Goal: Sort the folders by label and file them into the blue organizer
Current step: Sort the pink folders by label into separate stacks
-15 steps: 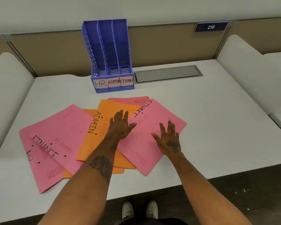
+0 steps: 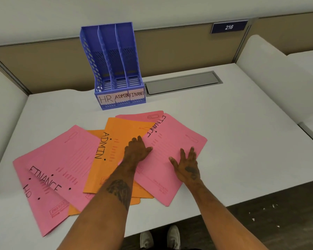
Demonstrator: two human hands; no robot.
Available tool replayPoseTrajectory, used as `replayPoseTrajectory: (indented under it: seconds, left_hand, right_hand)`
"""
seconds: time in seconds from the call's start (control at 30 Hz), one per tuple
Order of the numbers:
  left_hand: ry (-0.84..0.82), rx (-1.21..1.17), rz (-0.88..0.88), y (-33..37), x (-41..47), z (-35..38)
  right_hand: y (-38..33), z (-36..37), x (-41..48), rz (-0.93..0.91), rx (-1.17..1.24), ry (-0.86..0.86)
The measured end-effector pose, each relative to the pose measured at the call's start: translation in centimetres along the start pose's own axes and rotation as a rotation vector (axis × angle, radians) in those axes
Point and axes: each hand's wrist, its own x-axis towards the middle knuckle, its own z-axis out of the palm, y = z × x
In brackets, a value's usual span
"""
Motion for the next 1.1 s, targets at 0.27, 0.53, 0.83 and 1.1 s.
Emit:
replayPoseTrajectory:
  seconds: [0.27,0.53,0.83,1.1]
  left_hand:
    - [0.021,-0.321,-0.084,-0.9,0.1,-2.2]
    - [0.04,-0.842,-0.04,-2.2,-1.5,-4.6]
    - [0.204,-1.28,-0.002,-5.9,-4.0,-7.9]
    - [0.3,-1.372,-0.016,-7.7,-6.6,-9.2]
  right_hand:
    - [-0.5,-1.0,-0.1,-0.005,0.074,-0.015]
    - [-2.7,-4.4,1.2,-0.072,0.239,0.006]
    - [-6.3,-10.2,3.3,0.036,1.072,-0.197]
    - [-11.0,-14.5,3.3,-0.248,1.287,-0.459]
